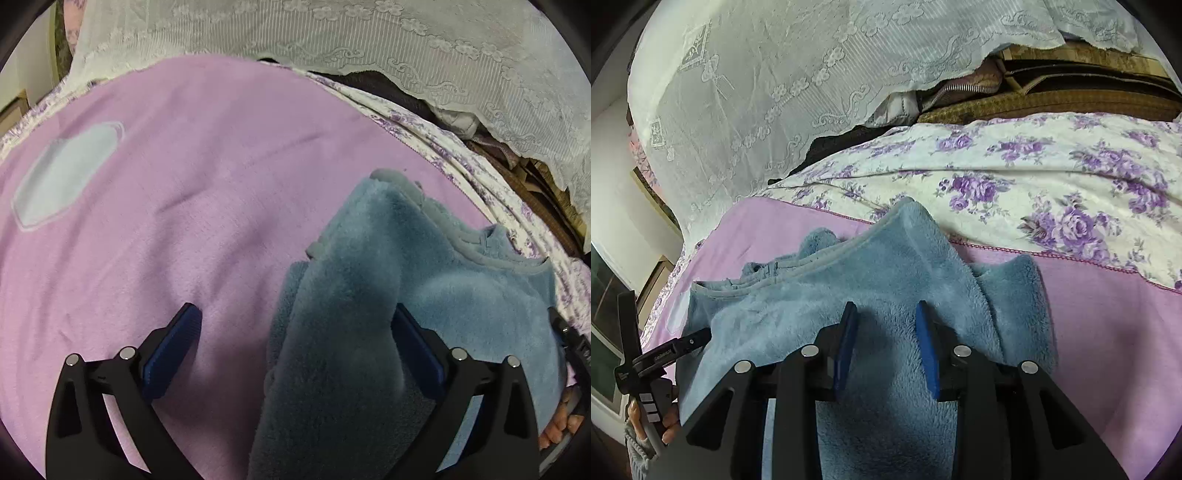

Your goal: Fold small clothes

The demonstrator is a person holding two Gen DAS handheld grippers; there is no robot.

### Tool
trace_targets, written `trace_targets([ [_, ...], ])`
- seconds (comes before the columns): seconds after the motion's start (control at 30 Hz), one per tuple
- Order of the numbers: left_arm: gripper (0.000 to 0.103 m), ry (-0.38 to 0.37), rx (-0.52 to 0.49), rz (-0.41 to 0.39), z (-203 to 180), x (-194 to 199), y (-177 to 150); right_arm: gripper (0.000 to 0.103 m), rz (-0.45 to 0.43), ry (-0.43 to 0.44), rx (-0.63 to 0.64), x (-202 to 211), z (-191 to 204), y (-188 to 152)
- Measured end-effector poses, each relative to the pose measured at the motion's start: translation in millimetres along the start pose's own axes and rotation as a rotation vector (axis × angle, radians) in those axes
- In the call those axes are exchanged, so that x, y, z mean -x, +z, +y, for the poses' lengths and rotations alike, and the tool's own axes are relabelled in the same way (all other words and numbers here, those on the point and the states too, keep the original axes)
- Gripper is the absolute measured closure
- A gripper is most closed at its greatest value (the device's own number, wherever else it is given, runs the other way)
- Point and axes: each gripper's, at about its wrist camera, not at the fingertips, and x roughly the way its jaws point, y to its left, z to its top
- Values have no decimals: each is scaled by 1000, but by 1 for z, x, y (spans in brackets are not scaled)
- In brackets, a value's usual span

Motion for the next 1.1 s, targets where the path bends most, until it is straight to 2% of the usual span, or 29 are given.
trace_targets([
  [0.1,5,44,-21,-60,-11,22,-3,67,-40,-28,48,13,16,-3],
  [0.23,5,-1,-76,-149,-37,51,-2,65,-80,16,145,22,55,-1],
  [0.3,5,20,-135,-158,-57,48,3,62,-65,10,182,13,70,1],
  [0.37,5,72,-158,-142,-72,33,12,62,-43,-3,192,-4,80,7],
  [0.47,4,88,-123,-31,-71,-10,18,62,20,-23,148,-33,74,14],
  [0.53,4,70,-113,7,-65,-26,16,62,63,-28,133,-51,64,8],
  [0.6,4,32,-82,18,-58,-28,17,62,57,-33,162,-56,64,3],
  [0.7,4,46,-93,2,-59,-27,14,61,44,-54,192,-54,70,0],
  [1.03,4,66,-109,-79,-61,-14,5,56,-4,-13,191,-44,69,-2],
  [1.1,4,78,-116,-108,-62,-8,2,55,-37,-5,186,-36,68,-3],
])
